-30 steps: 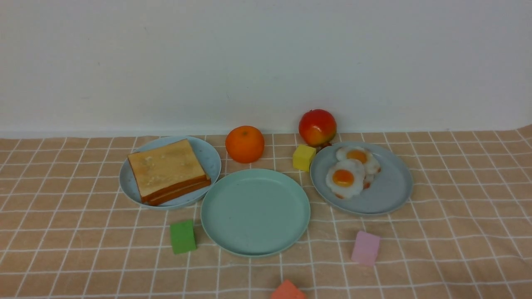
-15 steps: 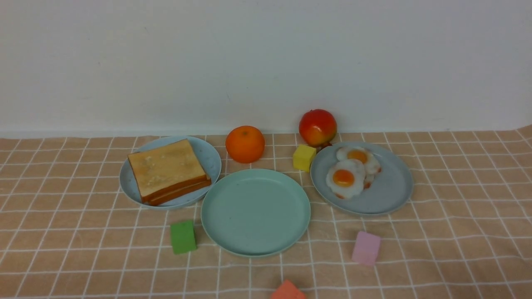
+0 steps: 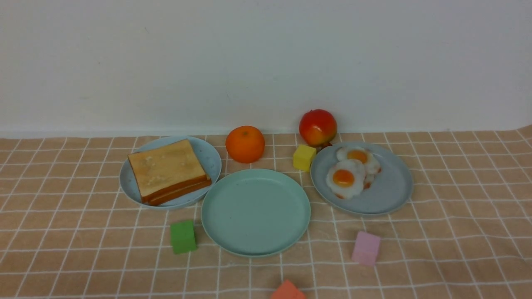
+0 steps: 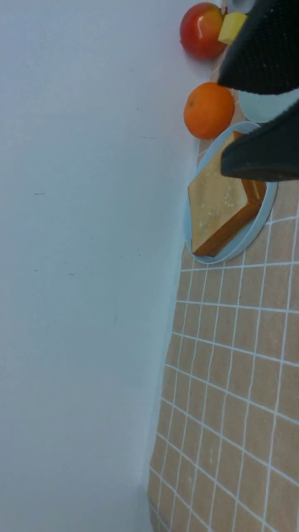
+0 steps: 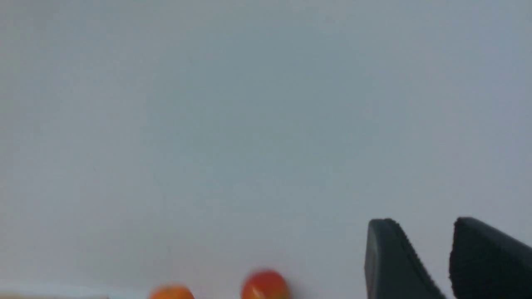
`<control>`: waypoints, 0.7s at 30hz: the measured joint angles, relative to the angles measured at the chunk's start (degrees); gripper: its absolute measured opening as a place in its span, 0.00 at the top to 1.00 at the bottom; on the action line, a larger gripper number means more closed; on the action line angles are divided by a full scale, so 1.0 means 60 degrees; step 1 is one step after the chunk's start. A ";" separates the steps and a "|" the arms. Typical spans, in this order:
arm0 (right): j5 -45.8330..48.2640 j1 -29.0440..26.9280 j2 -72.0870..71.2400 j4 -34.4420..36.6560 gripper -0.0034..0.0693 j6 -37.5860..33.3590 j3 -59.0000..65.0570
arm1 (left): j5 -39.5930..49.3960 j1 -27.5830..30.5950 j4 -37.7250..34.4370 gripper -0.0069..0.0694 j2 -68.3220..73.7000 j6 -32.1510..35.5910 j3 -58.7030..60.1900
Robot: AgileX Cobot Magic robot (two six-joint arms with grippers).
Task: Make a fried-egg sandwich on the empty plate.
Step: Use the left arm to grab a slice of bread
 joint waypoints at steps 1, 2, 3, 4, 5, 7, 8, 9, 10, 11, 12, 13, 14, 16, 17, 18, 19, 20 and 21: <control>-0.0214 0.0000 0.0000 0.0083 0.62 0.0266 0.0000 | -0.0195 0.0000 -0.0037 0.60 0.0000 -0.0031 0.0000; -0.0360 0.0000 0.0000 0.0177 0.62 0.0526 0.0000 | -0.0473 0.0000 -0.0088 0.60 0.0000 -0.0092 0.0000; -0.0385 0.0000 0.0000 0.0196 0.62 0.0594 0.0000 | -0.0566 0.0000 -0.0139 0.60 0.0000 -0.0150 0.0000; -0.0437 0.0000 0.0000 0.0377 0.62 0.1178 -0.0103 | -0.1593 0.0000 -0.0379 0.60 0.0000 -0.0554 0.0000; -0.0372 0.0000 0.0000 0.0460 0.62 0.1630 -0.0245 | -0.2564 0.0000 -0.0660 0.60 0.0000 -0.0844 0.0000; -0.0136 0.0000 0.0000 0.0568 0.62 0.2147 -0.0741 | -0.3810 0.0000 -0.1097 0.60 0.0000 -0.1257 0.0000; 0.0026 0.0000 0.0043 0.0603 0.62 0.2321 -0.1018 | -0.4397 0.0000 -0.1330 0.60 0.0000 -0.1455 -0.0080; 0.0223 0.0000 0.0161 0.0626 0.62 0.2399 -0.1419 | -0.4547 0.0000 -0.1555 0.60 0.0000 -0.1549 -0.0273; 0.0223 0.0000 0.0196 0.0626 0.62 0.2399 -0.1506 | -0.4578 0.0000 -0.1598 0.60 0.0000 -0.1569 -0.0325; 0.0663 0.0000 0.0567 0.0626 0.62 0.2469 -0.2300 | -0.4528 0.0000 -0.1889 0.60 0.0019 -0.1675 -0.1020; 0.0949 0.0000 0.0877 0.0633 0.62 0.2505 -0.2865 | -0.4407 0.0000 -0.1937 0.60 0.0113 -0.1676 -0.1446; 0.1209 0.0000 0.1158 0.0633 0.62 0.2524 -0.3466 | -0.4203 0.0000 -0.1963 0.60 0.0290 -0.1684 -0.2064; 0.1522 0.0000 0.1542 0.0633 0.62 0.2548 -0.4089 | -0.3897 0.0000 -0.1963 0.60 0.0542 -0.1705 -0.2760; 0.2066 0.0000 0.2300 0.0573 0.62 0.2555 -0.5098 | -0.3176 0.0000 -0.1954 0.60 0.1068 -0.1714 -0.3970; 0.2300 0.0000 0.2646 0.0516 0.62 0.2555 -0.5600 | -0.2697 0.0000 -0.1946 0.60 0.1446 -0.1714 -0.4766; 0.2625 0.0000 0.3179 0.0369 0.62 0.2555 -0.6329 | -0.1999 0.0000 -0.1936 0.60 0.1858 -0.1726 -0.5565; 0.2678 0.0000 0.3351 0.0337 0.62 0.2555 -0.6562 | -0.1538 0.0000 -0.1935 0.60 0.2029 -0.1725 -0.5884; 0.3153 0.0000 0.3950 0.0097 0.62 0.2555 -0.7321 | -0.0344 0.0000 -0.1928 0.60 0.2646 -0.1725 -0.6948; 0.3490 0.0000 0.4352 -0.0119 0.62 0.2555 -0.7799 | 0.0388 0.0000 -0.1925 0.60 0.3007 -0.1725 -0.7506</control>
